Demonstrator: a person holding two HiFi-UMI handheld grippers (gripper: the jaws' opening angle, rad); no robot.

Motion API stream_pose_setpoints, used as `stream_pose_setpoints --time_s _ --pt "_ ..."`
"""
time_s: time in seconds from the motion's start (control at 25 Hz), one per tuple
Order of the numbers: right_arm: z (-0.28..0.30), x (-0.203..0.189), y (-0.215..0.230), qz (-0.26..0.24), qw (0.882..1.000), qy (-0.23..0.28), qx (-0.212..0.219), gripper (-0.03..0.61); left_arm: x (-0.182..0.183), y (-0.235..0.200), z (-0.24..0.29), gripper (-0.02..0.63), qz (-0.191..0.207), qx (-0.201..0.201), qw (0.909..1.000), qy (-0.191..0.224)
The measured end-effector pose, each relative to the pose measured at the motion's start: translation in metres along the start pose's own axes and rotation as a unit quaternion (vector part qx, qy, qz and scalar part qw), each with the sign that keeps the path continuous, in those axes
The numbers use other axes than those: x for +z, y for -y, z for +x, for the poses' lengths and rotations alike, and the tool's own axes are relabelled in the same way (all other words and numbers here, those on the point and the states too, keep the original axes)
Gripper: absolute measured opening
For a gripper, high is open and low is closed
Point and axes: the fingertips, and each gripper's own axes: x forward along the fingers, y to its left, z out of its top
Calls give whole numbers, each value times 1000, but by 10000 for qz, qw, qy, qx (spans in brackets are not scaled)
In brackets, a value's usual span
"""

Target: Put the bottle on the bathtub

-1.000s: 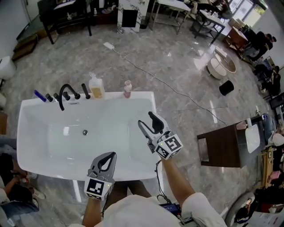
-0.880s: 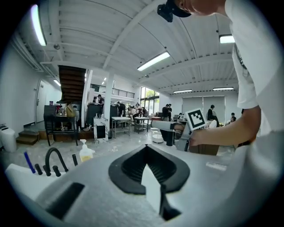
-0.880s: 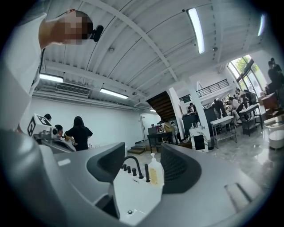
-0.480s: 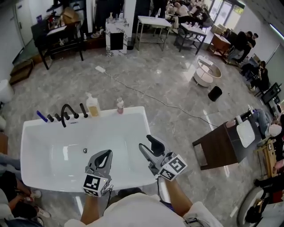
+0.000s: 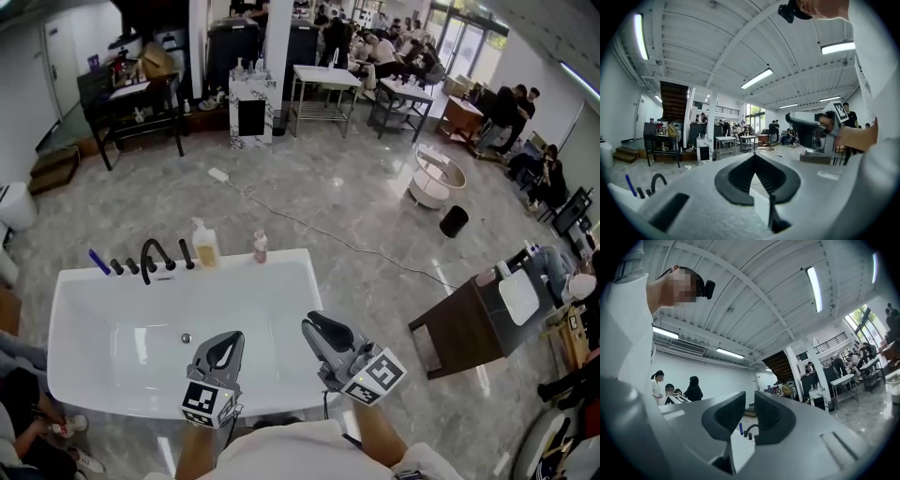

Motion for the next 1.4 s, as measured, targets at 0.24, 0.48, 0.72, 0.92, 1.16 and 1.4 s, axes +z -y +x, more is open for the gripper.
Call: stream_pose_setpoints --time_s 0.24,0.48,0.72,0.92,1.16,1.4 --pt "-7 -5 -16 50 9999 4 141 0 -10 12 -20 6 -81 61 9999 -30" --pt "-9 -18 -29 95 9997 -163 163 2 -6 15 -29 6 -26 40 10000 0" --pt "-11 -23 -35 -151 9991 -378 154 2 -1 23 -28 6 -25 -42 10000 71" --pt "-9 -32 -42 -93 9981 -505 329 2 -4 25 -24 6 -26 -85 9999 59" --pt "-6 -37 -49 -93 9970 -631 446 2 -3 27 -24 6 -37 -51 10000 20" --pt "-7 -34 -39 -63 9976 -575 391 2 -6 24 -25 6 -45 35 10000 -16"
